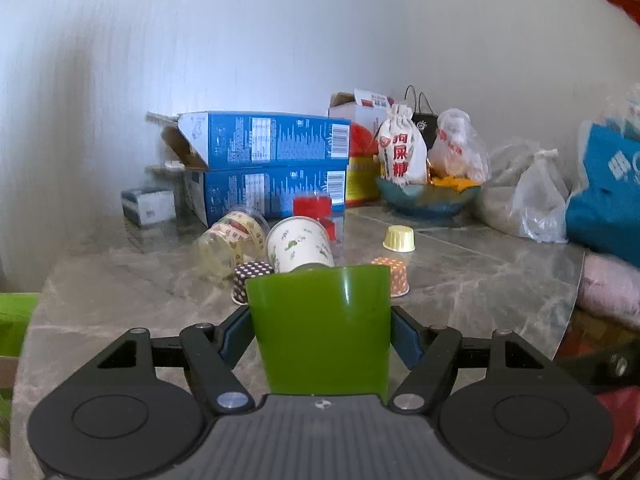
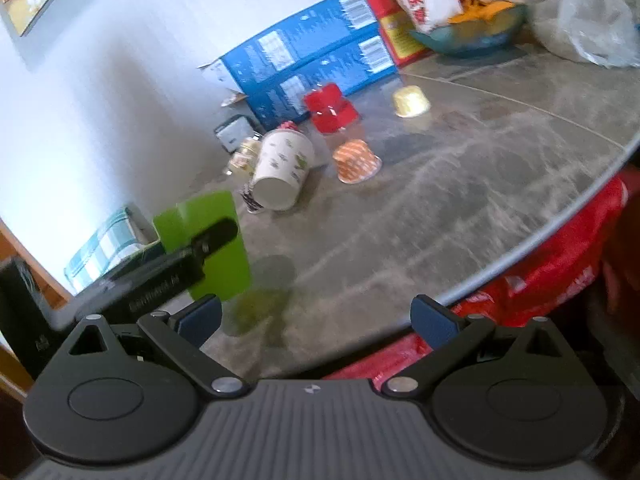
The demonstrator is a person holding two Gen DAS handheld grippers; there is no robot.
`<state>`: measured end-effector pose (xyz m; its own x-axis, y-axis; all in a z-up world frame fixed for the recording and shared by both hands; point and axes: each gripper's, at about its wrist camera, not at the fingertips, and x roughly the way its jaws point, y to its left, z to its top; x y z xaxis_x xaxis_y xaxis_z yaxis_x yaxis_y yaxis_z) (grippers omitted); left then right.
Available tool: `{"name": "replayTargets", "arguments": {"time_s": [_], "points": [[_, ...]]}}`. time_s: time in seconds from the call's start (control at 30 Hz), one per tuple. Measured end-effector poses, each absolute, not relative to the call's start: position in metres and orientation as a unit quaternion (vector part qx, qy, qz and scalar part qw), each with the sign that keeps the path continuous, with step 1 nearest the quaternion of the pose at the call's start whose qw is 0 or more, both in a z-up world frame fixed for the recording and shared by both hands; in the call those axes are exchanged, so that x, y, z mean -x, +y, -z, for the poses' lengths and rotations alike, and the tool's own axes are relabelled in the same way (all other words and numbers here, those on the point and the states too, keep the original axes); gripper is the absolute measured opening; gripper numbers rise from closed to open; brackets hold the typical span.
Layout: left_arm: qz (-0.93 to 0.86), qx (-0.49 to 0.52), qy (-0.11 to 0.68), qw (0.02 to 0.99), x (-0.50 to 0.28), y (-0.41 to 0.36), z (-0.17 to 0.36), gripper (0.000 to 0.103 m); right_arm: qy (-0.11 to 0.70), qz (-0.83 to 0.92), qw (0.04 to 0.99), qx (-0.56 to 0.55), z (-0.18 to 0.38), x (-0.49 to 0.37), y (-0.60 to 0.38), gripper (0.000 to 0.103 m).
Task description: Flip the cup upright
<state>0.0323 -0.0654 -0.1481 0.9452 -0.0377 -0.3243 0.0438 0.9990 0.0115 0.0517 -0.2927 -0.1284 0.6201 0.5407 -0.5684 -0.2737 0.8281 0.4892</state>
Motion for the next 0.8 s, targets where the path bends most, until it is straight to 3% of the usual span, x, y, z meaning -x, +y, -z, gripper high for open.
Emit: {"name": "replayTargets", "arguments": {"time_s": [0.33,0.8], "points": [[0.027,-0.033,0.116,0.992,-0.002,-0.06,0.159,0.075,0.356,-0.217,0.892,-0.175,0.14,-0.02,-0.292,0.102],[0.05,-0.045,0.118,0.991,0.022,-0.044,0.169,0.079,0.359,-0.243,0.889,-0.149,0.145,0.0,-0.269,0.102]]}}
